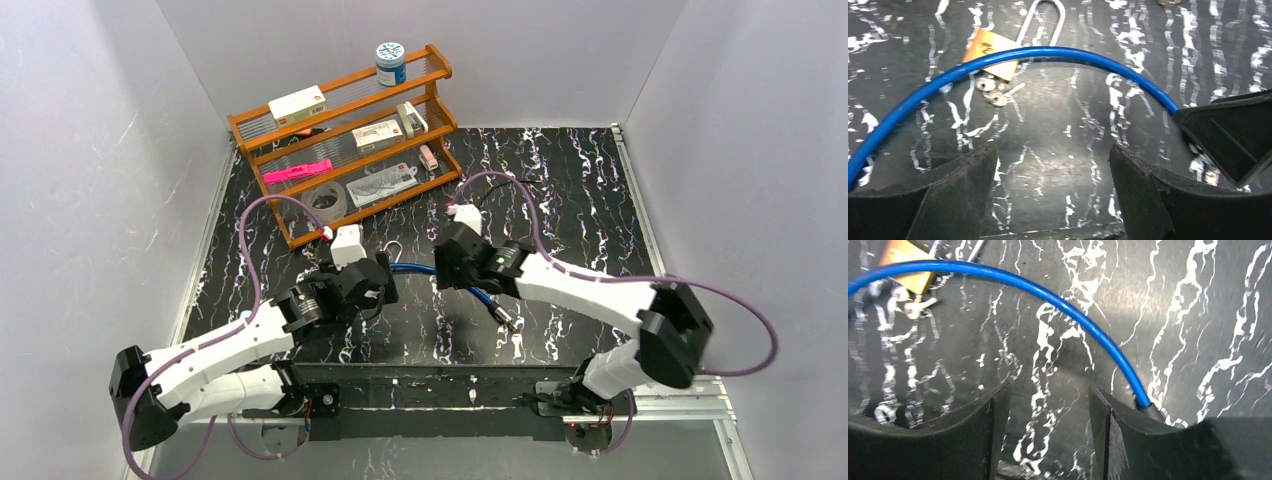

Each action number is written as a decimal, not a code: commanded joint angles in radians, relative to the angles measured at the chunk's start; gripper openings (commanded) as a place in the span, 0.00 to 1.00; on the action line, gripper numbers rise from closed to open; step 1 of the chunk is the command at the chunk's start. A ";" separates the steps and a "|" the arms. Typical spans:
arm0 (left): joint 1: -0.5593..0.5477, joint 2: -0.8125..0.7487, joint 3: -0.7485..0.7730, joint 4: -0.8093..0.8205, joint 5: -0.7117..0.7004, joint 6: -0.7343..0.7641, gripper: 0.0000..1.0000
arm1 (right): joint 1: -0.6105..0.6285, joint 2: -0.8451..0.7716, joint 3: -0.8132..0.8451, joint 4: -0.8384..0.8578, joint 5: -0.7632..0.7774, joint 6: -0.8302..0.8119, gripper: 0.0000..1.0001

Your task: Unlock with the key

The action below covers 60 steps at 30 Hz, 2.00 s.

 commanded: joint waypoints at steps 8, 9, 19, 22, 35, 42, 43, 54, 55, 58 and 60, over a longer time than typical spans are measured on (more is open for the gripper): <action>0.215 0.042 0.006 -0.126 -0.015 0.034 0.82 | -0.103 0.276 0.142 -0.158 -0.113 -0.204 0.65; 0.232 0.050 0.004 -0.118 -0.006 0.047 0.83 | -0.109 0.277 0.128 -0.150 -0.133 -0.194 0.65; 0.381 0.192 0.007 -0.023 0.131 0.114 0.88 | -0.212 0.303 0.056 -0.184 -0.128 -0.150 0.59; 0.418 0.223 0.007 -0.002 0.148 0.130 0.88 | -0.215 0.319 0.061 -0.217 -0.088 -0.191 0.57; 0.587 0.313 -0.019 0.082 0.228 0.138 0.90 | -0.229 0.356 0.098 -0.294 0.044 -0.290 0.60; 0.633 0.319 -0.055 0.112 0.295 0.122 0.90 | -0.330 0.393 0.079 -0.280 0.101 -0.306 0.59; 0.635 0.318 -0.064 0.115 0.303 0.117 0.89 | -0.340 0.402 0.078 -0.271 0.100 -0.307 0.58; 0.637 0.230 -0.196 0.150 0.490 0.098 0.83 | -0.455 0.493 0.137 -0.223 0.209 -0.329 0.52; 0.637 0.213 -0.203 0.148 0.502 0.098 0.82 | -0.473 0.494 0.141 -0.215 0.215 -0.336 0.52; 0.637 0.168 -0.220 0.158 0.563 0.109 0.79 | -0.530 0.496 0.154 -0.186 0.223 -0.359 0.50; 0.637 0.146 -0.222 0.151 0.574 0.111 0.79 | -0.569 0.506 0.166 -0.170 0.232 -0.367 0.50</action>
